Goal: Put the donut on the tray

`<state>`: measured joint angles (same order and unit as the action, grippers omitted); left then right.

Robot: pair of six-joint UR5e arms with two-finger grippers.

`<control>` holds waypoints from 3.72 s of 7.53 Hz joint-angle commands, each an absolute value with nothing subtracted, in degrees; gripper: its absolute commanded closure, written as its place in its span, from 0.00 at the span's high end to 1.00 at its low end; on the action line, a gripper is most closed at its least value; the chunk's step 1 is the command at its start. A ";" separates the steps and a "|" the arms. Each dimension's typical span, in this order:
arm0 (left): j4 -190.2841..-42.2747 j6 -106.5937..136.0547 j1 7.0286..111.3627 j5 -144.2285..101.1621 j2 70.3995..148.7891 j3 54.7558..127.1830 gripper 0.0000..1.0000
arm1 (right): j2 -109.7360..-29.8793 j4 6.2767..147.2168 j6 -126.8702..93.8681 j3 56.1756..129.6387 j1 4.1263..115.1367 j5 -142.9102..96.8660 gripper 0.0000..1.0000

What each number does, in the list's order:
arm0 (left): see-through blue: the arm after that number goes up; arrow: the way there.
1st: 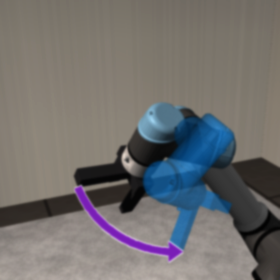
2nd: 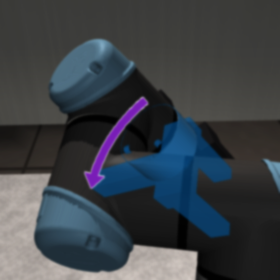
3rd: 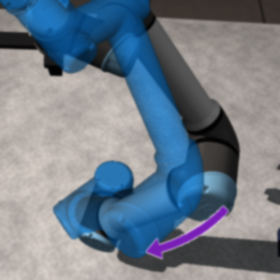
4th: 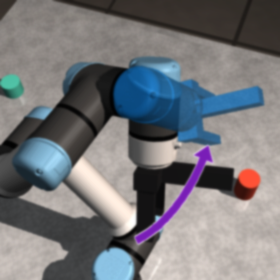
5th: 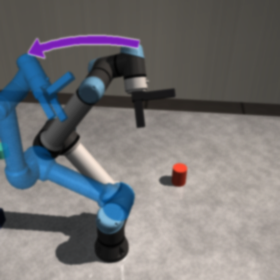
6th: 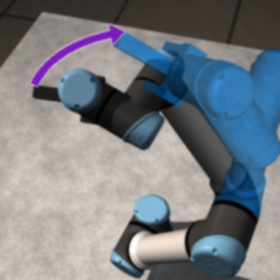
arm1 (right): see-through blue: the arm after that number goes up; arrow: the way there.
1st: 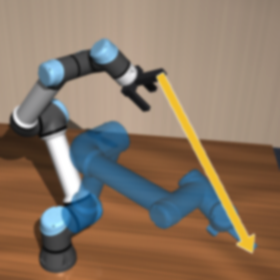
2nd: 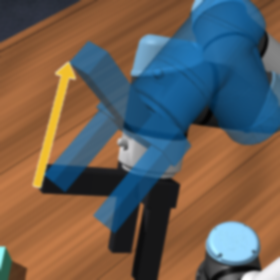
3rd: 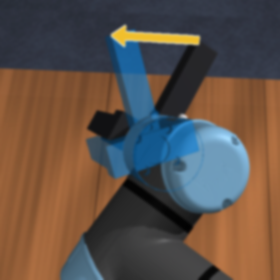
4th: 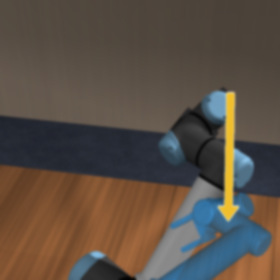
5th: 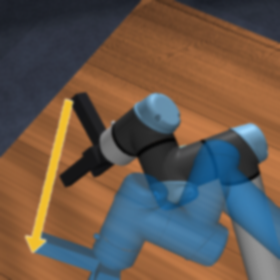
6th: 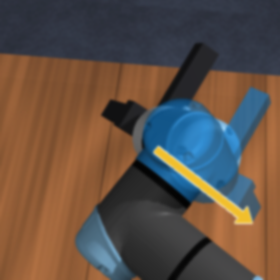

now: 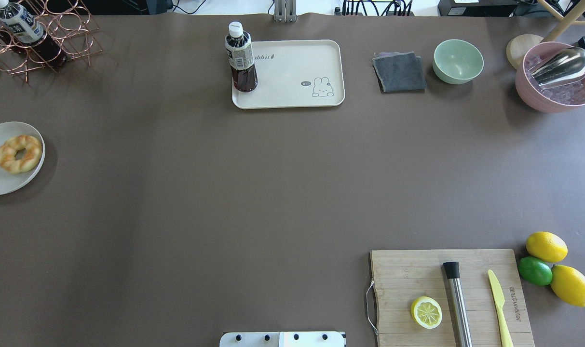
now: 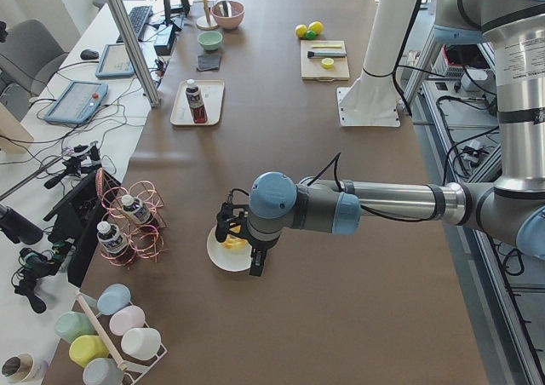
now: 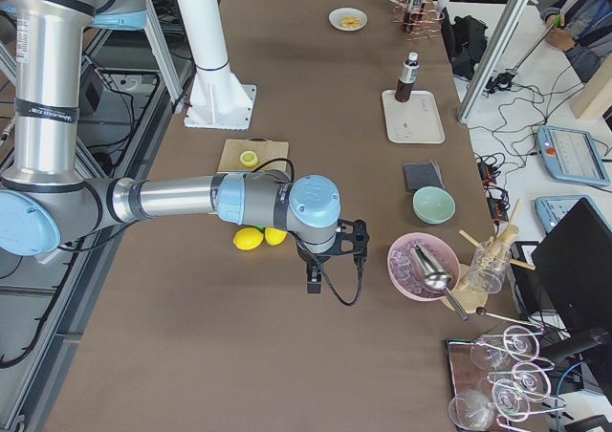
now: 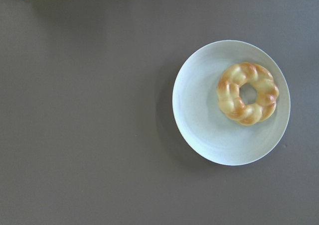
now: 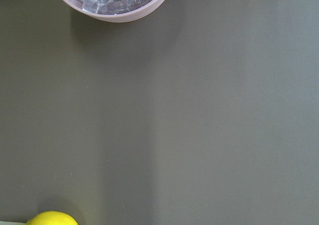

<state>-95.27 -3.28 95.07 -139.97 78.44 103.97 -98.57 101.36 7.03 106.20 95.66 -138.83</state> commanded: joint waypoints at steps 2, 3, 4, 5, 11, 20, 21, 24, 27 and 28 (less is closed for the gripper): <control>-95.54 -4.13 94.92 -139.39 77.87 104.24 0.98 | -98.53 101.34 7.03 106.17 95.54 -138.87 1.00; -95.62 -4.13 94.92 -139.74 77.00 104.85 0.98 | -98.53 101.34 7.03 106.17 95.54 -138.95 1.00; -95.54 -4.04 94.92 -139.05 77.08 103.90 0.98 | -98.61 101.34 7.03 106.17 95.54 -139.13 1.00; -95.54 -3.96 95.01 -139.13 76.99 103.89 0.98 | -98.61 101.34 7.03 106.17 95.54 -139.30 1.00; -95.62 -3.60 94.13 -139.39 77.26 104.07 0.98 | -99.23 101.25 6.86 107.05 96.15 -139.66 1.00; -102.64 -3.16 93.78 -139.92 74.27 105.03 0.98 | -100.37 101.25 6.33 108.10 95.98 -141.42 1.00; -103.18 -3.43 92.91 -139.92 74.27 102.85 0.98 | -100.28 101.16 6.24 108.11 95.02 -141.50 1.00; -106.50 3.37 89.23 -139.22 76.45 99.94 0.98 | -100.28 101.16 6.24 108.02 92.99 -142.90 1.00; -129.73 21.82 79.48 -133.69 80.92 84.89 0.97 | -102.29 99.33 6.42 108.11 92.99 -144.92 1.00; -135.99 23.71 77.63 -132.81 83.99 78.12 0.97 | -102.65 97.92 5.72 108.02 92.99 -145.98 1.00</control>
